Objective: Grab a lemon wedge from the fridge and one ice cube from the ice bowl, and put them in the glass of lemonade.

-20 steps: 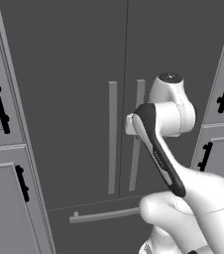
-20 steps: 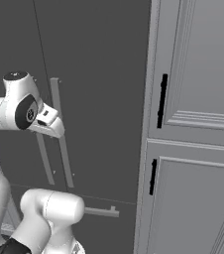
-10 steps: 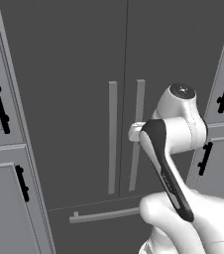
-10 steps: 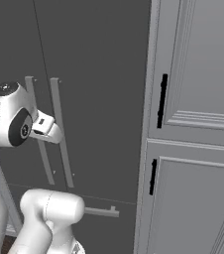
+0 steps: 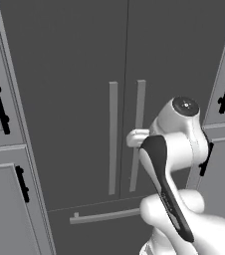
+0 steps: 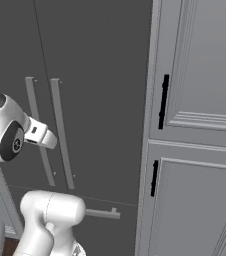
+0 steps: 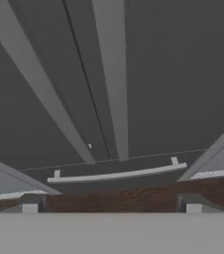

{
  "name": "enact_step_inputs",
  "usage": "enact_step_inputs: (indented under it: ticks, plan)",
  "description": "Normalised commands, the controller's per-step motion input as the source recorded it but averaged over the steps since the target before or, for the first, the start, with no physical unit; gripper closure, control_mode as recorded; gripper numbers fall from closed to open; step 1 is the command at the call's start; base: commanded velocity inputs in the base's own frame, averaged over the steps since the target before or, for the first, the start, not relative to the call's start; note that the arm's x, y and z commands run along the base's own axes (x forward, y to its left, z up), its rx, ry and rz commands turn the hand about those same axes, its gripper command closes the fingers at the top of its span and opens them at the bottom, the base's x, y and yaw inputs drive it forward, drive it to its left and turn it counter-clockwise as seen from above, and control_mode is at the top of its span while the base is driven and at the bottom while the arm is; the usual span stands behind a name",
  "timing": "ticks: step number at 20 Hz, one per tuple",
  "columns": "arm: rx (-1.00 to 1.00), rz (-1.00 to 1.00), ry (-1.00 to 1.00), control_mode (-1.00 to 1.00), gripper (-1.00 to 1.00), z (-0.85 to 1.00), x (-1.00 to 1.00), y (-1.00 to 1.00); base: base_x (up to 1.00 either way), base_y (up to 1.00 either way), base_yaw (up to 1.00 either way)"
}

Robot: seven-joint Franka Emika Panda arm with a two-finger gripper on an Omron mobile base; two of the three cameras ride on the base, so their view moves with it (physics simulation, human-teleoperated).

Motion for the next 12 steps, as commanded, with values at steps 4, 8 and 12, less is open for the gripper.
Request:
enact_step_inputs:
  ticks: [4,8,12]
  plan:
    - [0.00,0.00,-0.11,-1.00,-1.00,0.00,-0.09,0.01,0.00,0.00,0.00]
    - [0.00,0.00,-0.07,-1.00,-1.00,0.00,-0.26,0.00,0.00,0.00,0.00]
    - [0.00,0.00,-0.07,-1.00,-1.00,0.00,-0.40,0.00,0.00,0.00,0.00]
